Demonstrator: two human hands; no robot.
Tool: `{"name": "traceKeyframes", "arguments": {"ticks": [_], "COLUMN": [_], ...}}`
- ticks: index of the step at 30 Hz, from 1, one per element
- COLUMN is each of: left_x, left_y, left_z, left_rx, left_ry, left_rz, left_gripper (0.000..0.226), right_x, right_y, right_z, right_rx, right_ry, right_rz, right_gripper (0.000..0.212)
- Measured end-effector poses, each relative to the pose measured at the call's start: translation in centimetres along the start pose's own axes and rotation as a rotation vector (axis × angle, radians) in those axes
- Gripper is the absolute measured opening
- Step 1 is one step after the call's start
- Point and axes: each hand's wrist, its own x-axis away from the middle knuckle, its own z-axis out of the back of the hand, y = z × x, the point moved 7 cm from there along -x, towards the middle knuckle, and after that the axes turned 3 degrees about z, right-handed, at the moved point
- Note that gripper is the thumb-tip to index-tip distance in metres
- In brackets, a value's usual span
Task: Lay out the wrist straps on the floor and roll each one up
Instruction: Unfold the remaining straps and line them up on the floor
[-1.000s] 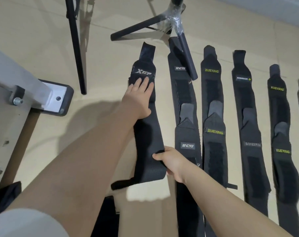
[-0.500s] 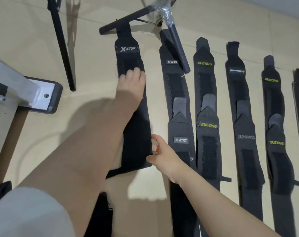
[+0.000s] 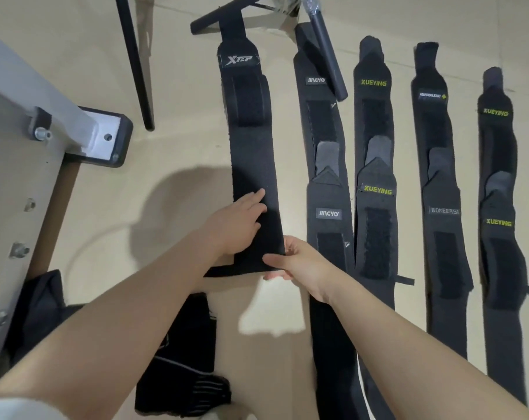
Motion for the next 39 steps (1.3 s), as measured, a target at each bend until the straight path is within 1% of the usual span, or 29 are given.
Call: {"name": "traceKeyframes", "arguments": {"ticks": [1,3,5,6,7,9,10,11,12,13,14,16,17,18,19,21,23,25,26,28,29,31,32,33,35,36,37,38,39], "left_x": [0.0,0.2,0.2,0.3,0.5,2.1,3.6,5.4,7.3,9.2,11.2,14.7,16.1,17.1,17.6,17.8,18.1,18.6,19.1,20.0,20.4,21.1,21.2,21.1,20.6,20.5,20.4,20.0,20.0], "left_y": [-0.1,0.0,-0.1,0.0,0.2,0.4,0.1,-0.8,-1.9,-3.1,-4.3,-6.6,-7.5,-8.0,-8.4,-8.7,-8.9,-8.6,-7.9,-6.0,-5.1,-3.7,-3.6,-3.5,-3.0,-2.7,-2.1,-1.8,-1.1], "left_z": [-0.2,-0.9,-1.1,-0.8,-0.3,1.2,1.9,2.1,1.8,0.9,-0.4,-3.4,-4.5,-5.2,-5.9,-6.5,-6.3,-5.4,-4.4,-1.8,-0.6,1.5,2.2,2.7,3.2,3.1,3.2,3.1,3.1], "left_rx": [-0.043,-0.164,-0.221,-0.223,-0.217,-0.133,-0.033,0.074,0.154,0.185,0.175,0.035,-0.053,-0.125,-0.173,-0.174,-0.027,0.286,0.447,0.791,0.972,1.211,1.274,1.318,1.401,1.448,1.495,1.539,1.582], "left_ry": [-0.011,-0.018,-0.001,0.024,0.069,0.215,0.291,0.331,0.327,0.271,0.181,-0.01,-0.063,-0.072,-0.047,0.029,0.041,0.082,0.115,0.193,0.221,0.281,0.317,0.344,0.368,0.382,0.398,0.417,0.427], "left_rz": [-0.009,-0.017,0.017,0.032,0.039,0.04,0.066,0.115,0.157,0.198,0.233,0.305,0.328,0.349,0.369,0.389,0.432,0.464,0.462,0.419,0.4,0.381,0.386,0.396,0.404,0.395,0.375,0.358,0.332], "left_gripper": [0.053,0.067,0.074,0.071,0.064,0.046,0.041,0.039,0.039,0.041,0.049,0.085,0.099,0.103,0.098,0.076,0.05,0.025,0.018,0.013,0.011,0.009,0.011,0.015,0.016,0.014,0.012,0.013,0.015], "right_x": [0.2,0.4,1.0,1.6,2.2,3.5,4.0,4.2,4.3,4.3,4.1,3.8,3.8,3.8,3.8,4.4,5.2,5.7,6.2,7.0,7.5,7.9,8.5,8.8,8.2,8.8,9.3,9.8,10.5], "right_y": [0.6,1.7,1.9,1.6,1.2,0.6,0.5,0.4,0.5,0.8,1.2,2.2,2.6,3.0,3.5,4.2,4.2,4.2,4.1,3.6,3.2,1.9,1.4,0.9,0.6,0.1,-0.5,-0.9,-1.5], "right_z": [-0.2,0.0,0.1,-0.1,-0.5,-1.2,-1.6,-2.0,-2.7,-3.6,-4.6,-6.8,-7.8,-8.7,-9.6,-11.0,-11.9,-11.8,-11.7,-11.4,-11.3,-11.9,-12.1,-11.9,-10.7,-10.3,-9.7,-9.0,-8.5], "right_rx": [0.007,0.1,0.419,0.551,0.614,0.633,0.656,0.674,0.674,0.664,0.645,0.634,0.659,0.691,0.714,0.702,0.668,0.586,0.543,0.465,0.406,0.258,0.137,-0.004,-0.234,-0.341,-0.406,-0.434,-0.382], "right_ry": [0.029,0.177,0.304,0.35,0.38,0.408,0.416,0.408,0.378,0.325,0.255,0.129,0.081,0.038,0.0,-0.06,-0.092,-0.092,-0.101,-0.138,-0.183,-0.259,-0.315,-0.315,-0.241,-0.267,-0.291,-0.288,-0.273], "right_rz": [-0.041,-0.124,-0.131,-0.1,-0.066,-0.008,0.021,0.048,0.073,0.094,0.107,0.096,0.086,0.086,0.077,0.059,0.058,0.077,0.098,0.171,0.196,0.221,0.198,0.14,0.041,0.057,0.089,0.136,0.181], "right_gripper": [0.01,0.012,0.015,0.017,0.02,0.02,0.016,0.013,0.011,0.012,0.014,0.013,0.011,0.009,0.009,0.019,0.029,0.037,0.042,0.05,0.048,0.031,0.022,0.019,0.043,0.05,0.047,0.036,0.026]}}
